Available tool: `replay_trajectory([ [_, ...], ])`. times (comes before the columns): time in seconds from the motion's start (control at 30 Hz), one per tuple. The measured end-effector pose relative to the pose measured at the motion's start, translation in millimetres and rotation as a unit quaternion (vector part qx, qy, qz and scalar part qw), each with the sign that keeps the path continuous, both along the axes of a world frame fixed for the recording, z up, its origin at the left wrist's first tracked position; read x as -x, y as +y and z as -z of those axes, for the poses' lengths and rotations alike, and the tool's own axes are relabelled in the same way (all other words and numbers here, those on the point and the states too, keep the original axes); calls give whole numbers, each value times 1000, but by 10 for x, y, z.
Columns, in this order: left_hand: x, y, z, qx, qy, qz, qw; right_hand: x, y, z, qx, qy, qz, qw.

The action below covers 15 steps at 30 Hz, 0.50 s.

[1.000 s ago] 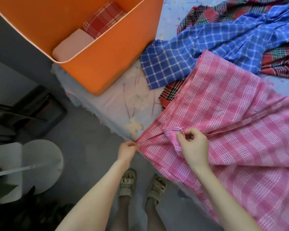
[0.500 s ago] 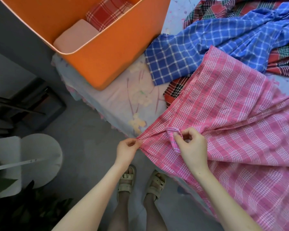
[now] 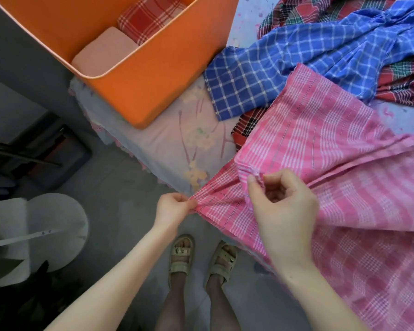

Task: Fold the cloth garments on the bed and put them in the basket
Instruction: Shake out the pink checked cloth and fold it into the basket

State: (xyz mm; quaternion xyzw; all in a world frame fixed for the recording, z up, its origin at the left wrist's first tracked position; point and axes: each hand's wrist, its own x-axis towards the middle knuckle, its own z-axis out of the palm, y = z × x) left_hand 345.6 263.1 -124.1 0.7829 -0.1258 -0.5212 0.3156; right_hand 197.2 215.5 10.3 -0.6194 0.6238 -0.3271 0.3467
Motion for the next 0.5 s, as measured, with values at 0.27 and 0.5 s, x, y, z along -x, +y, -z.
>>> replay_trajectory([
  [0.27, 49, -89, -454, 51, 66, 5, 996, -238, 218, 956, -96, 106, -26, 989],
  [0.5, 89, -172, -543, 34, 13, 44, 998, -184, 235, 890, -151, 19, 18, 988],
])
